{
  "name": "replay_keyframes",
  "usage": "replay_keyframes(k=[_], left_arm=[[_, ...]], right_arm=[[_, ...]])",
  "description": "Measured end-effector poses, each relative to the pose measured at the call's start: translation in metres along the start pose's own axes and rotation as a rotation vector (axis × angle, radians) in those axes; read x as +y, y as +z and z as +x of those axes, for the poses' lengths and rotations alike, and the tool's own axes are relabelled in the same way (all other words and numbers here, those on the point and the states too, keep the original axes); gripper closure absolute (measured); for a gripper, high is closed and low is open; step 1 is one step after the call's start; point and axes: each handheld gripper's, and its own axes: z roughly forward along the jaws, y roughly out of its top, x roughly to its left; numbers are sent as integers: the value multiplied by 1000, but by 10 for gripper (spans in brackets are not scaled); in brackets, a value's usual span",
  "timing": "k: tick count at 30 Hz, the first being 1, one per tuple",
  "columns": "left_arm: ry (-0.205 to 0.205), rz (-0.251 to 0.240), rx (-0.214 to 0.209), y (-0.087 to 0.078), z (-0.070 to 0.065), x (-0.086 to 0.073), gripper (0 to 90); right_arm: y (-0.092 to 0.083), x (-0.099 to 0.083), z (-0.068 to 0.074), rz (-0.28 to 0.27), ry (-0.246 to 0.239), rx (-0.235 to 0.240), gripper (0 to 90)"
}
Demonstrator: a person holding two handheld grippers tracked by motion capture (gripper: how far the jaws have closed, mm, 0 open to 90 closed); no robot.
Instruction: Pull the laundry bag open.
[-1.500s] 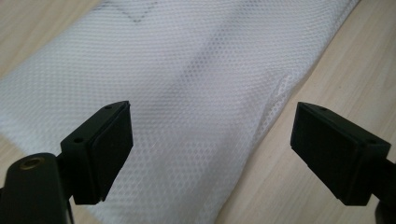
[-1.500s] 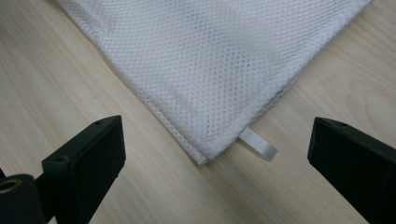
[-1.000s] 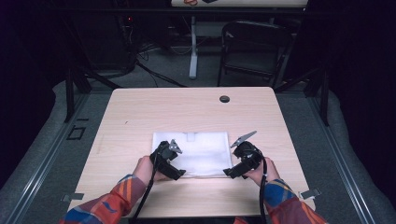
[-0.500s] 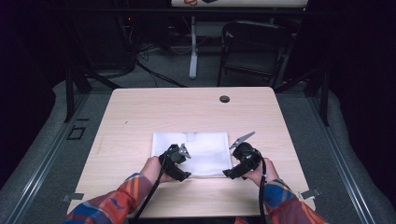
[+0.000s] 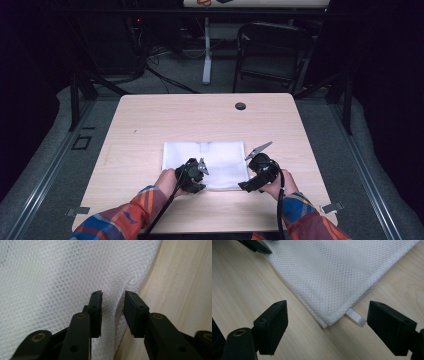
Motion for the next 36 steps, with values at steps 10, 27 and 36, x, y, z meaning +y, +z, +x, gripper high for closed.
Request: replay_keyframes(k=[10, 27, 36], left_arm=[[-1, -28, 17, -3, -1, -1, 865], [-88, -132, 31, -21, 5, -1, 872], [-107, -156, 26, -25, 7, -1, 872]], right_arm=[[0, 1, 5, -8, -8, -2, 240], [2, 8, 31, -35, -96, 24, 529], [13, 12, 44, -20, -163, 10, 802]])
